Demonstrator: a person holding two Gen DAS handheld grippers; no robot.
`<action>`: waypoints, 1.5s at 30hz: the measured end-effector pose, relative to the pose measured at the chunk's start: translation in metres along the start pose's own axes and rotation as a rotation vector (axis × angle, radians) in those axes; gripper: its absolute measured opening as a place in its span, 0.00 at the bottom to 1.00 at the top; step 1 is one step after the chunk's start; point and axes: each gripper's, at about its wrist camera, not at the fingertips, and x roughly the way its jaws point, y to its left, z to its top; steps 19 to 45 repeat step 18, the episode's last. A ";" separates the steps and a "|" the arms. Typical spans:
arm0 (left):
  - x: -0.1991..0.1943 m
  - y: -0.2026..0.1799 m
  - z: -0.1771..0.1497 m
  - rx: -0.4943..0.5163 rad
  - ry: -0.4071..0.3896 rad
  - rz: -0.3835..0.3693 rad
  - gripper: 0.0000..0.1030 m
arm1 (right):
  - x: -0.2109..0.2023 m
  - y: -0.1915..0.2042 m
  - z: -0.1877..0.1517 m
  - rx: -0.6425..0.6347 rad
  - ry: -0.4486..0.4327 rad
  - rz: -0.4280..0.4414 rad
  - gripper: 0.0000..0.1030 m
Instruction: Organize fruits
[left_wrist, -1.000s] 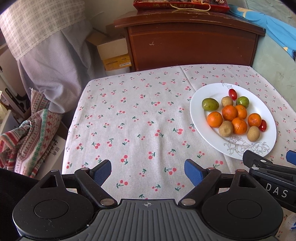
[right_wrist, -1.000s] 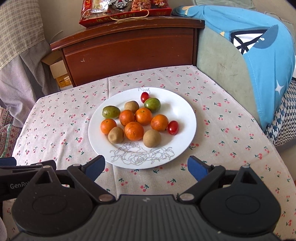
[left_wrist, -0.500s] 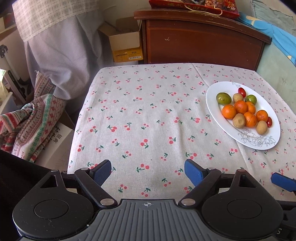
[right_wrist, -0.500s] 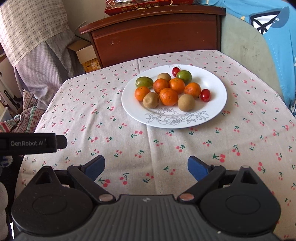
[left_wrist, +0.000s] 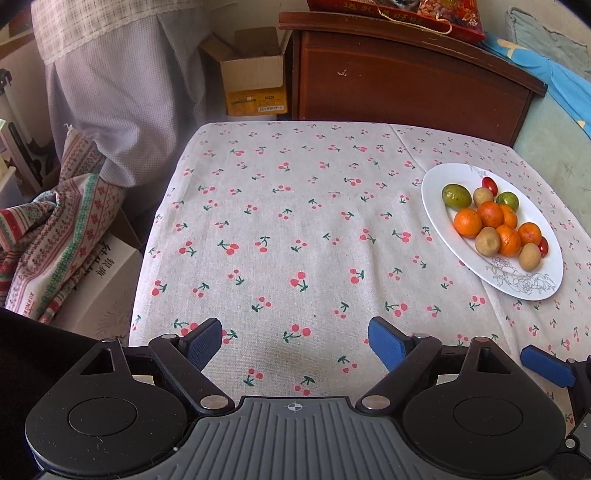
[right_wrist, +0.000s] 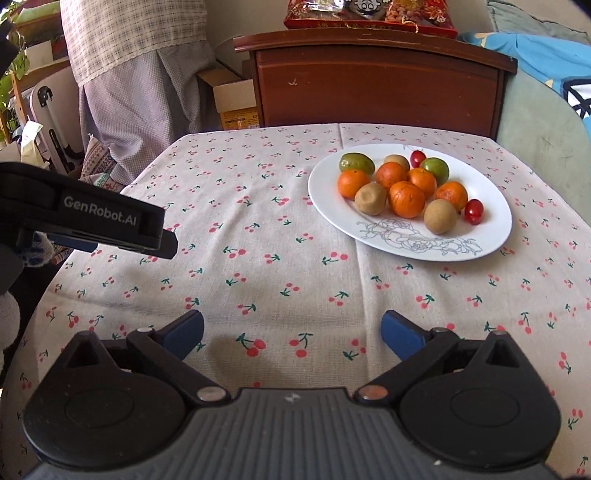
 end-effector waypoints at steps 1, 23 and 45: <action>0.002 0.001 0.000 0.000 0.003 -0.001 0.85 | 0.002 0.000 0.001 0.000 -0.008 0.003 0.99; 0.024 0.009 0.007 -0.026 0.041 0.003 0.85 | 0.026 0.012 0.009 -0.129 -0.053 0.002 0.99; 0.024 0.009 0.007 -0.026 0.041 0.003 0.85 | 0.026 0.012 0.009 -0.129 -0.053 0.002 0.99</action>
